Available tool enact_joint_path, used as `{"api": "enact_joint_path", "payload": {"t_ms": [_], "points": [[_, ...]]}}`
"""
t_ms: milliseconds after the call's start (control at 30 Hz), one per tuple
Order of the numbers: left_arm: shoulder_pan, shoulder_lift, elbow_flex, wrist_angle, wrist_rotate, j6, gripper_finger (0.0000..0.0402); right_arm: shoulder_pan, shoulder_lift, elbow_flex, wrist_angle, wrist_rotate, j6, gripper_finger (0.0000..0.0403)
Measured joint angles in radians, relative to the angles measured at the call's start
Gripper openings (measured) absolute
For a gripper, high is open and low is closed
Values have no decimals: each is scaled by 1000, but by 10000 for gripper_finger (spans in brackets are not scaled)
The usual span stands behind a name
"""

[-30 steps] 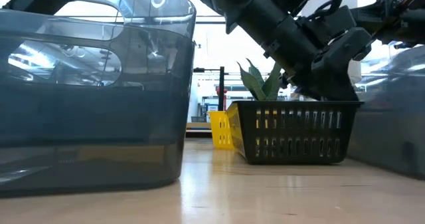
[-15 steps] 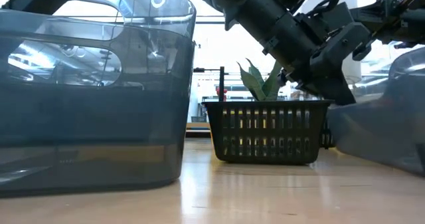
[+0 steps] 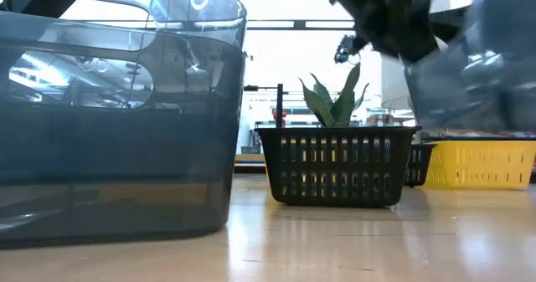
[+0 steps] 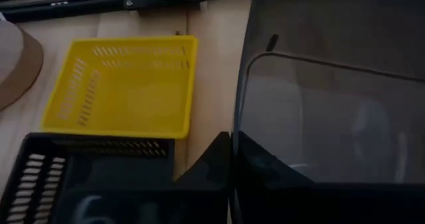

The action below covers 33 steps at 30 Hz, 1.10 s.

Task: Stack baskets on shelf by color
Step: Stack the transparent black bin on the transparent black bins

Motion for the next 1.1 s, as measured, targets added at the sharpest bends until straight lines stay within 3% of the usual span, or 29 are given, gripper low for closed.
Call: {"api": "enact_joint_path", "payload": {"t_ms": [133, 367, 1100], "points": [[-21, -2, 102, -167, 0, -11, 12, 0, 0, 0, 0, 0, 0, 27], [-45, -102, 68, -330, -26, -92, 12, 0, 0, 0, 0, 0, 0, 27], [-235, -318, 67, -904, -414, -413, 15, 0, 2, 0, 15, 0, 0, 27]]}}
